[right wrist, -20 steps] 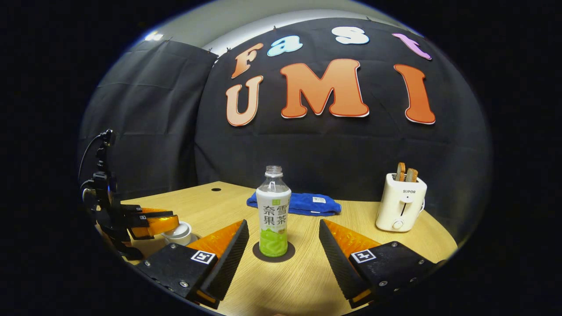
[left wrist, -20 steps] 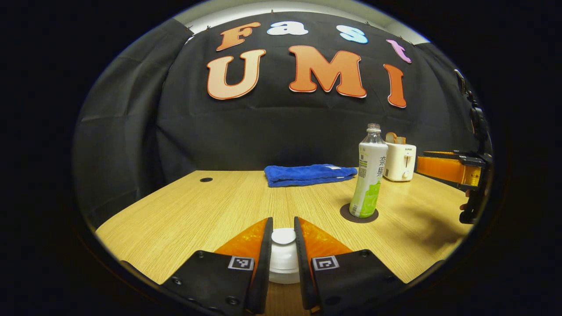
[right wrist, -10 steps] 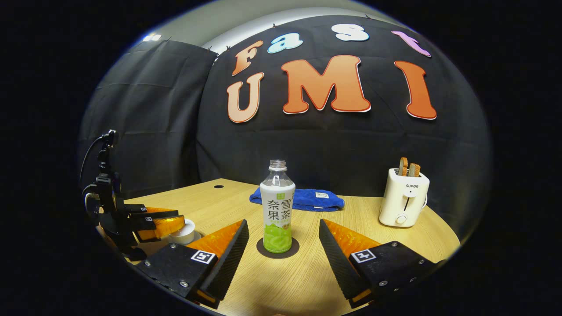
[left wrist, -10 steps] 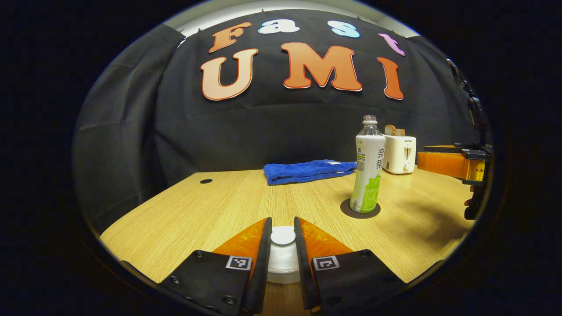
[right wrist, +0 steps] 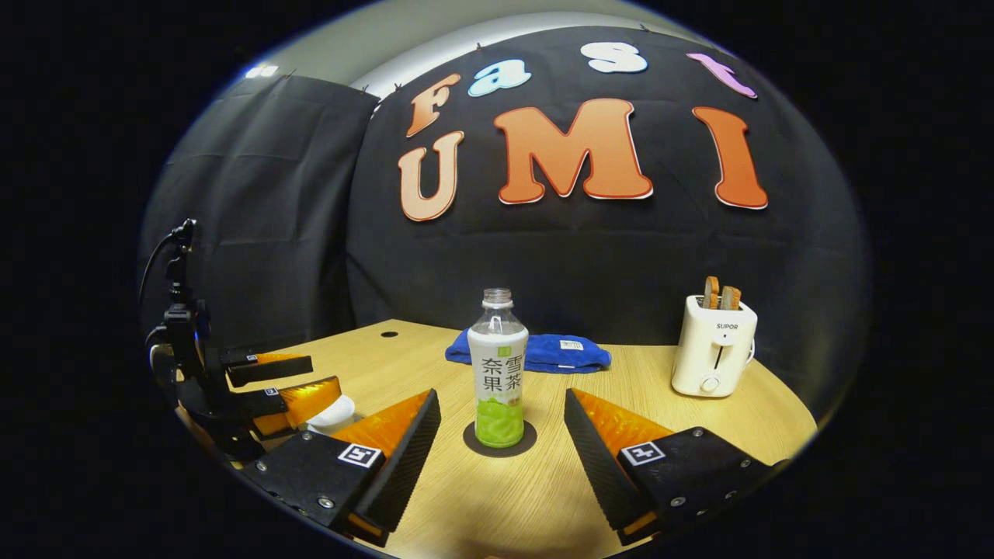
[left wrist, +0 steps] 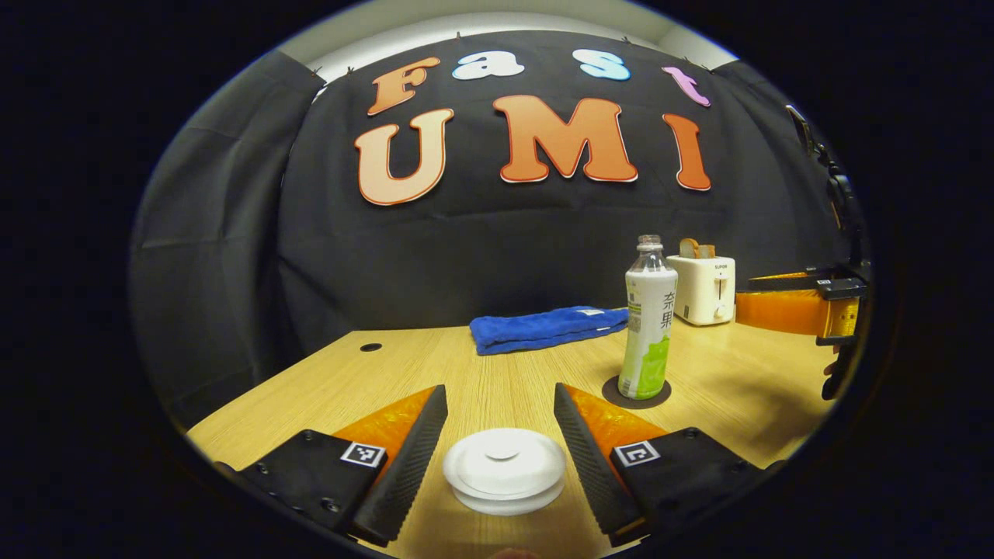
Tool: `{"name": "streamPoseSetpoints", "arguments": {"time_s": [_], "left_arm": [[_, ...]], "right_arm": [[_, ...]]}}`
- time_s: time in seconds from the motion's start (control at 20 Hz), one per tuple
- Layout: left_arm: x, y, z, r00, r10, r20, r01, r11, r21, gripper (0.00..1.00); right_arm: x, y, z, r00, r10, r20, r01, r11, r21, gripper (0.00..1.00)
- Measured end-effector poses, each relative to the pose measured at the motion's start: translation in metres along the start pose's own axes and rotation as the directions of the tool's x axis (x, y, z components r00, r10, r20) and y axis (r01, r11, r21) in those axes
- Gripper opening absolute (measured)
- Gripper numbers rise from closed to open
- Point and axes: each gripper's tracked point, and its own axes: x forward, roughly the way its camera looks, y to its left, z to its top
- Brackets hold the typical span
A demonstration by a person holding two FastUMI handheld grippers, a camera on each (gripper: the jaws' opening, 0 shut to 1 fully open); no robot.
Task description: Open the teacup lid with one hand, grasp the water bottle and pour water into the teacup with the other hand; after pouring, place the water bottle on the coaster and then close the teacup lid.
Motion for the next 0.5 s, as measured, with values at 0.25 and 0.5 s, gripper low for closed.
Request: {"name": "streamPoseSetpoints", "arguments": {"time_s": [0.25,0.5], "left_arm": [[-0.002,-0.003,0.034,0.998,0.005,0.064,-0.002,0.999,-0.047,0.92],[-0.007,-0.008,0.051,0.995,-0.013,0.102,0.019,0.998,-0.061,0.92]], "right_arm": [[-0.012,-0.006,0.013,0.996,-0.063,0.057,0.067,0.996,-0.056,0.96],[-0.016,-0.001,0.015,0.995,-0.073,0.063,0.077,0.995,-0.065,0.96]]}}
